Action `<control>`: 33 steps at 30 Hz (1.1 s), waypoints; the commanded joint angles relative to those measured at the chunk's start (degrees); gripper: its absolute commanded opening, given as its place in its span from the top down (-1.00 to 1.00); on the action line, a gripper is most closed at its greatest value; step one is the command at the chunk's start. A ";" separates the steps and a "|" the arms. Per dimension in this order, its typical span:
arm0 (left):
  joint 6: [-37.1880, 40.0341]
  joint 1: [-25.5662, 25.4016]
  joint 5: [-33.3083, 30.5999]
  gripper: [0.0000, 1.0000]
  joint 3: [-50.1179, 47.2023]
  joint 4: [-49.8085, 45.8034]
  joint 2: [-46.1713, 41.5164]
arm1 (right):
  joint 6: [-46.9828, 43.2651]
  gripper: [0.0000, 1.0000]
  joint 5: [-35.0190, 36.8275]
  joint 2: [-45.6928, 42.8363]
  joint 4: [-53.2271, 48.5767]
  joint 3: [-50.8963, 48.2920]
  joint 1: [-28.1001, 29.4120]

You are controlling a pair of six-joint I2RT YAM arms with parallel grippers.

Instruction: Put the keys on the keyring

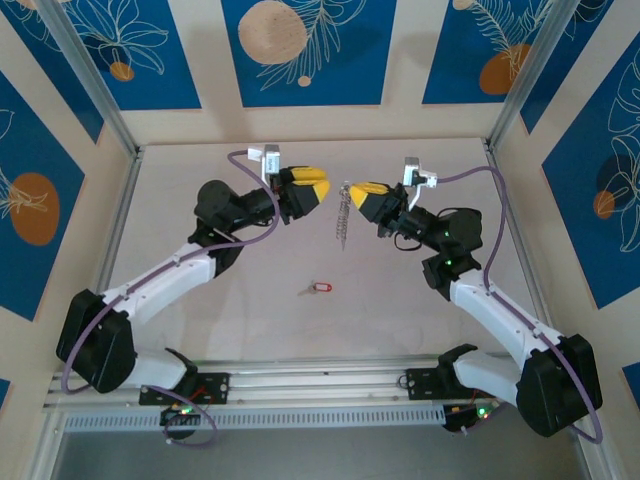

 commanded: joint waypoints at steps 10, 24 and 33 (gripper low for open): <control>-6.22 -1.10 3.79 0.24 -1.10 15.75 3.24 | 0.34 1.00 -1.86 -1.94 7.67 -0.55 0.12; 1.83 -0.28 13.09 0.30 8.25 11.39 8.29 | -7.36 1.00 -17.75 -0.14 2.73 9.80 -1.14; -0.31 2.30 16.51 0.36 11.21 15.22 11.24 | -8.61 1.00 -21.89 3.29 4.49 13.04 -1.75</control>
